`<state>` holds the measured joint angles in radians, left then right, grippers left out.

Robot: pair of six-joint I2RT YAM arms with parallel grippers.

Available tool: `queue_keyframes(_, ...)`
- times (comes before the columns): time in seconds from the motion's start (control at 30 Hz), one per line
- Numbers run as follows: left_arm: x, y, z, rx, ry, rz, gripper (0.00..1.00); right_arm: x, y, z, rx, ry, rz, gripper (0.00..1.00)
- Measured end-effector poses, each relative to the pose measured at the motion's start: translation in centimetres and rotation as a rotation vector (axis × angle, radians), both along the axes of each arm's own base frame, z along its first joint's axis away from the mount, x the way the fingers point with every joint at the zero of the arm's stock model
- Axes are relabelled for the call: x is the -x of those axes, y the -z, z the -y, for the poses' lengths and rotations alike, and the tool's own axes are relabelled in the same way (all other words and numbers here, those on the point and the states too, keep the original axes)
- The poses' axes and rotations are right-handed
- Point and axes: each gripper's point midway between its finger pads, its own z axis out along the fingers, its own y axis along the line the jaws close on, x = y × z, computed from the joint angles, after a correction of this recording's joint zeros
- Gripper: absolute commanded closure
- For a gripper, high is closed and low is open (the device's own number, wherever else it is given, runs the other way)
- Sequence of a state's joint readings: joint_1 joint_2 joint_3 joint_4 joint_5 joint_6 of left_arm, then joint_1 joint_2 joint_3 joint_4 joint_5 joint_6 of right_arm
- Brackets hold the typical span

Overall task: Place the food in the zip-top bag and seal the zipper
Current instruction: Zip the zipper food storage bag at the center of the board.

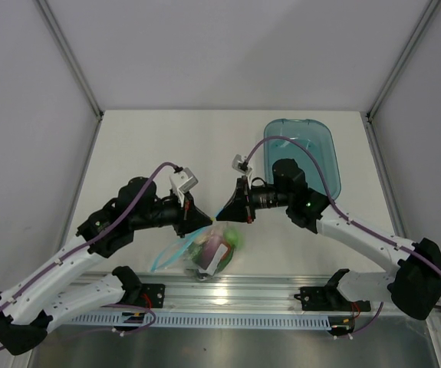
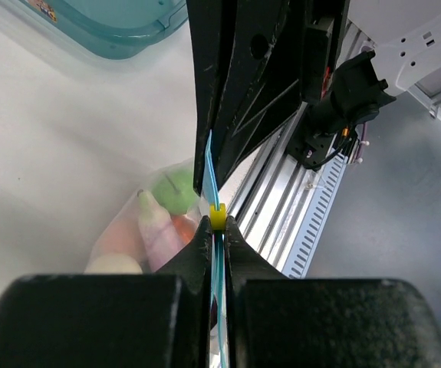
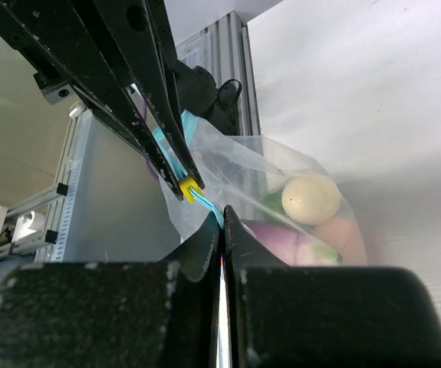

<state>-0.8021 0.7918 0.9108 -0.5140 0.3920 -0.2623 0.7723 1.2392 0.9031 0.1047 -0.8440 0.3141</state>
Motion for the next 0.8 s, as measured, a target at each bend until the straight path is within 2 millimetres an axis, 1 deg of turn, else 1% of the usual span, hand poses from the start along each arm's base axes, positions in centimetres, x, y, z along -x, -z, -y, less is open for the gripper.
queue_keyframes(0.37,1.2,-0.4,-1.1,0.009,-0.001,-0.004,1.00,-0.5,-0.9,0.6,-0.031,0.044,0.015,1.00)
queue_keyframes(0.4,1.3,-0.5,-1.2,0.010,0.000,-0.005,1.00,-0.5,-1.0,0.6,-0.033,0.041,0.017,0.99)
queue_keyframes(0.43,1.4,-0.4,-1.3,0.009,0.001,-0.006,0.99,-0.4,-1.0,0.7,-0.034,0.034,0.019,0.94)
queue_keyframes(0.47,1.5,-0.4,-1.3,0.008,0.002,-0.008,0.99,-0.3,-1.0,0.7,-0.036,0.024,0.024,0.80)
queue_keyframes(0.5,1.6,-0.3,-1.3,0.005,0.004,-0.012,0.99,-0.3,-1.0,0.8,-0.037,0.018,0.032,0.72)
queue_keyframes(0.53,1.7,-0.2,-1.4,0.003,0.008,-0.016,0.99,-0.2,-1.0,0.9,-0.039,0.010,0.040,0.61)
queue_keyframes(0.57,1.8,-0.2,-1.4,0.002,0.010,-0.019,0.99,-0.2,-1.0,0.9,-0.041,0.001,0.049,0.59)
queue_keyframes(0.63,1.9,-0.2,-1.3,0.004,0.013,-0.026,1.00,0.1,-1.1,1.0,-0.047,-0.019,0.073,0.57)
queue_keyframes(0.8,2.1,-0.2,-1.3,0.008,0.026,-0.031,0.99,0.9,-1.5,1.2,-0.069,-0.081,0.111,0.59)
